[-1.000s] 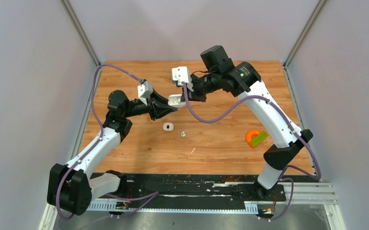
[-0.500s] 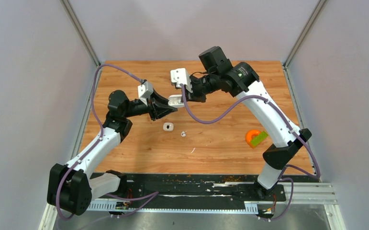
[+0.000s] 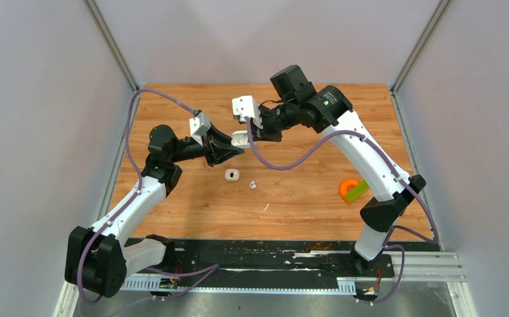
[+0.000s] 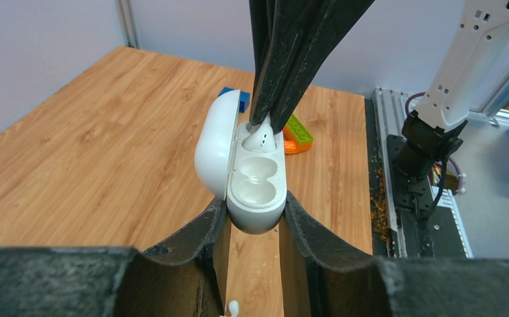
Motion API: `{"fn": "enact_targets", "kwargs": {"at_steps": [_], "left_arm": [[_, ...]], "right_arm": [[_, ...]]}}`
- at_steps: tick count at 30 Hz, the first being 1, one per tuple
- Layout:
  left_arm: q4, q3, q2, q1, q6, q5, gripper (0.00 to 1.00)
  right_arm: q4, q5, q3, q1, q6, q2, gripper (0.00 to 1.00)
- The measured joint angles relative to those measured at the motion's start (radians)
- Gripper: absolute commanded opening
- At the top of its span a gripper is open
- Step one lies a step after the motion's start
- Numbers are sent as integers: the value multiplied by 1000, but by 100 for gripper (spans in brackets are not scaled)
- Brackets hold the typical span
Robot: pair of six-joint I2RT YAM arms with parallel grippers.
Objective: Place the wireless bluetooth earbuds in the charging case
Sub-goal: Place the earbud in the charging case, then pick up the earbud from the center of the board.
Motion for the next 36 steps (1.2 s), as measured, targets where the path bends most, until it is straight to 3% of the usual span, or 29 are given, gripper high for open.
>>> {"fn": "enact_targets", "kwargs": {"at_steps": [7, 17, 21, 25, 29, 36], "left_arm": [[1, -7, -5, 0, 1, -6, 0], [-12, -7, -4, 0, 20, -32, 0], [-19, -7, -3, 5, 16, -48, 0], [-24, -6, -2, 32, -10, -71, 0], [-31, 1, -2, 63, -31, -92, 0], [-53, 7, -10, 105, -42, -113, 0]], "right_arm": [[-6, 8, 8, 4, 6, 1, 26], [-35, 0, 68, 4, 10, -86, 27], [54, 13, -144, -31, 21, -255, 25], [164, 7, -408, -154, 63, -369, 22], [219, 13, -564, -212, 89, -312, 16], [227, -1, -721, -178, -11, -151, 13]]}}
